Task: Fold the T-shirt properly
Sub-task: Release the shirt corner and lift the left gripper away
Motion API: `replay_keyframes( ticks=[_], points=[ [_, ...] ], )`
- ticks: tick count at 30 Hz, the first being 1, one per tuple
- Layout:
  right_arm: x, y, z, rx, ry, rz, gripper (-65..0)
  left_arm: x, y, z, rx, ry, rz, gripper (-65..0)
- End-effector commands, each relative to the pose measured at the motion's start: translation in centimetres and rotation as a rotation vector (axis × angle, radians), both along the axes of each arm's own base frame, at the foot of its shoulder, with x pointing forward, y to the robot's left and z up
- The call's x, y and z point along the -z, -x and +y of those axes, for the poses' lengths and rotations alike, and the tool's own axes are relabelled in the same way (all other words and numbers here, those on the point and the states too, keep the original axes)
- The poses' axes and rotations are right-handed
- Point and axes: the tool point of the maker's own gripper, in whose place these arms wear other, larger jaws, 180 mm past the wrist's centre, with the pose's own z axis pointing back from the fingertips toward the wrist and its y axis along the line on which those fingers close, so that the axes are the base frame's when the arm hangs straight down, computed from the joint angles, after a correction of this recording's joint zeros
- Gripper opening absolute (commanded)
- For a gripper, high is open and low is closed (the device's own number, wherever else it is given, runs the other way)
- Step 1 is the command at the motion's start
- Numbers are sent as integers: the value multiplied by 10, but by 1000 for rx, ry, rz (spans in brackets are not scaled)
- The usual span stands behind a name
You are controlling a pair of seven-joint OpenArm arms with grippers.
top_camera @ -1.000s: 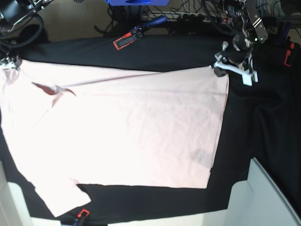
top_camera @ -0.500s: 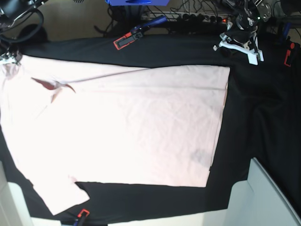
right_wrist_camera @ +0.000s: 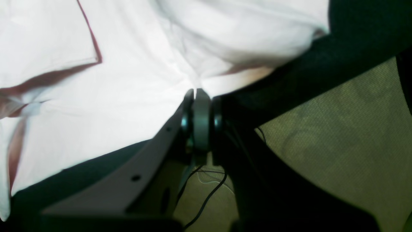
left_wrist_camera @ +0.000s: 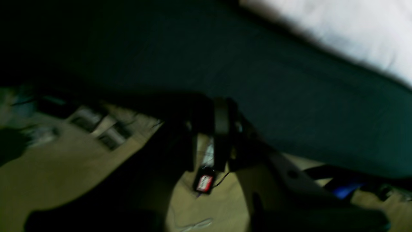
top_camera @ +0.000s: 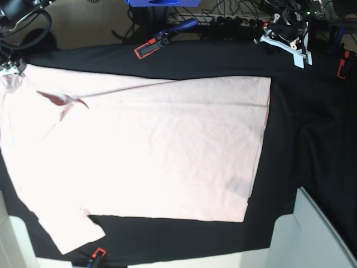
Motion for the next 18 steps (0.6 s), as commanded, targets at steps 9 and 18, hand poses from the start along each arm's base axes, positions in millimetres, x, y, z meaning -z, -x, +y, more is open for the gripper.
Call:
replay_keyframes(
  ticks=[9,18],
  points=[
    [-12,-9,-14,-8,41,-27,-630,-33,-39,-4,119,-67,-99,-563],
    [-14,-13,-15,-1,46,-38,-370,-41,-62,-28,191,-47,-150,-563]
  ],
)
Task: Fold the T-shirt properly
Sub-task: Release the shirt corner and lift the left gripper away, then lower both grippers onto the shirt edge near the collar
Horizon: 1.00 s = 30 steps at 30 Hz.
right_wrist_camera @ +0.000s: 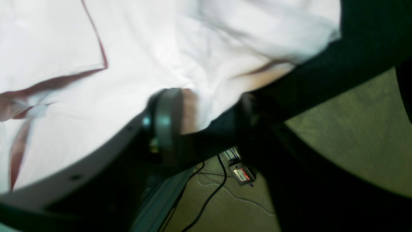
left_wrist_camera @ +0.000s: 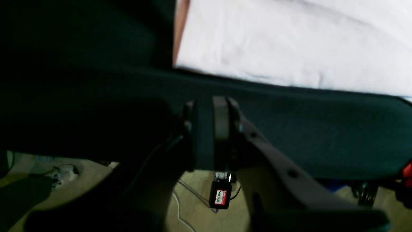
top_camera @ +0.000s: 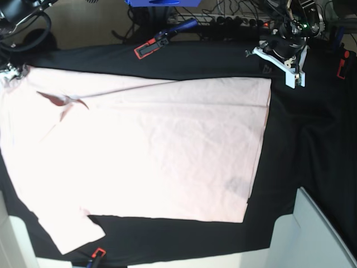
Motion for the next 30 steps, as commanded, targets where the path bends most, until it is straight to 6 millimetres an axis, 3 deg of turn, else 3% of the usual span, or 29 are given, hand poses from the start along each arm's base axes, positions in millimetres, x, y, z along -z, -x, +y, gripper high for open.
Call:
replay_keyframes(
  ticks=[1,7,11,15,17,21,28,30],
  points=[
    [-13,-7,-15,1,45,-31,-347,-10,-11,3,7,-10,-44,-563],
    [-54,-18,-38,-8,191,-88,-325,-28,-39,20,35,-65,-107,-563],
    [-73,-22,-42,-68,270,-93,-325,-40,-56,34,54,-105,-143,-563],
    [-76,-44,6,-403,340,-64,-325,-51,-69,43,73,-140,-173,-563],
    [-77,-55,49,-586,362,-118,-326,-54,-75,39,129,-174,-170,-563],
    [-73,-55,102,-838,390,-176,-326,-48,-80,19,307,-339,-178,-563],
    [-45,-43,148,-1143,578,-103,-326,-10,-56,-8,463,-391,-191,-563],
    [-42,-43,155,-1171,627,-101,-326,0,-44,-4,453,-376,-158,-563]
  ],
)
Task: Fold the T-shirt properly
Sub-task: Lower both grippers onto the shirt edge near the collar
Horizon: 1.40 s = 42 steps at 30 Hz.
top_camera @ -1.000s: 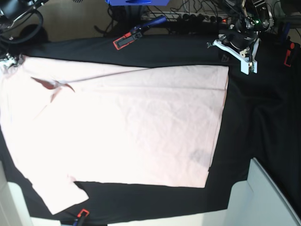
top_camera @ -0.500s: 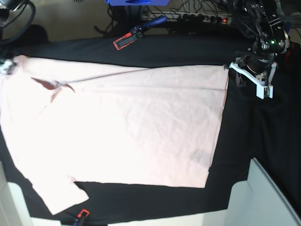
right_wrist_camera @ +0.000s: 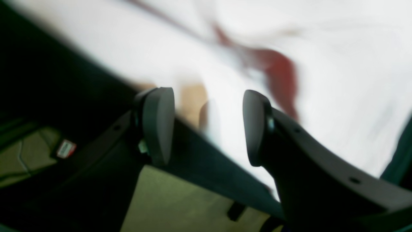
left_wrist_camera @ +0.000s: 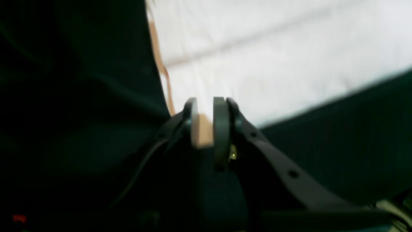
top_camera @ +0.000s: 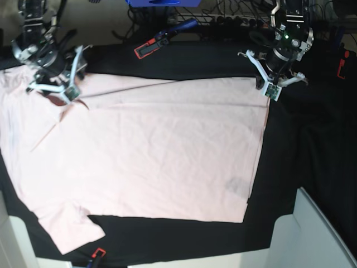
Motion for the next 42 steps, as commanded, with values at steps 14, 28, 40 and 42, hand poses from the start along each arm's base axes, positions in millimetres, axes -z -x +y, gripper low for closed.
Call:
replay_keyframes(
  ticks=[14,28,40,42],
  points=[
    [-1,-33,35,-75,37,-55,-326,-9,1,33,-129,46,-105,-561],
    [20,-23,35,-74,31,10,-326,-7,-52,2,-154,153,-189,-265],
    [20,-24,35,-74,30,9,-326,-13,-64,-1,-167,169,-219,-269],
    [21,-23,36,-73,28,12,-326,-14,-65,0,-159,148,-220,-269]
  ],
)
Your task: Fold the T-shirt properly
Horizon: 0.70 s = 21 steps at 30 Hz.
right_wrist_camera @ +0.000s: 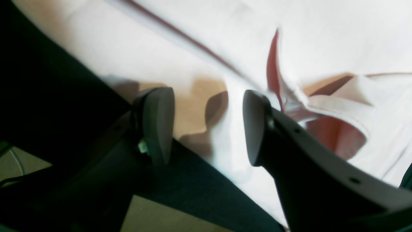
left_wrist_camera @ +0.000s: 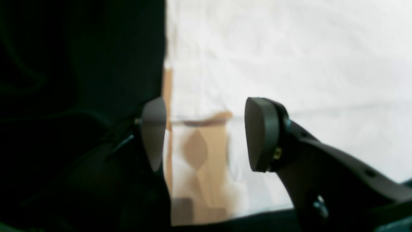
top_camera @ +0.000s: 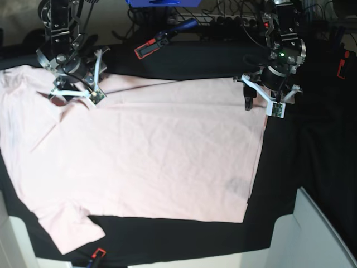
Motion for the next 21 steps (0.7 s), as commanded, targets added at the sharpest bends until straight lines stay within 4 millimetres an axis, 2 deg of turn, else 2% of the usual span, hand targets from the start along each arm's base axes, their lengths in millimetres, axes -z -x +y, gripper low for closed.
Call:
replay_keyframes(
  ticks=[1,5,9,12,13,15,21],
  points=[
    [-6,-6,-1,1,-1,-29,-326,-14,-11,7,1,-39,-52,-269],
    [-5,-5,-1,0,1,-27,-326,-25,-12,25,78,-284,-33,-270],
    [-5,-5,-1,0,1,-27,-326,-32,-10,63,195,-583,40,-270],
    [-5,-5,-1,1,-1,-27,-326,-42,-12,88,238,-700,59,-270],
    [-5,-5,-1,1,-1,-27,-326,-44,-14,90,260,-720,57,-270],
    [-5,-5,-1,1,-2,-27,-326,-47,-19,88,337,-763,55,-270],
    [-5,-5,0,2,-5,-28,-326,-38,-33,39,574,-794,15,-270]
  ],
)
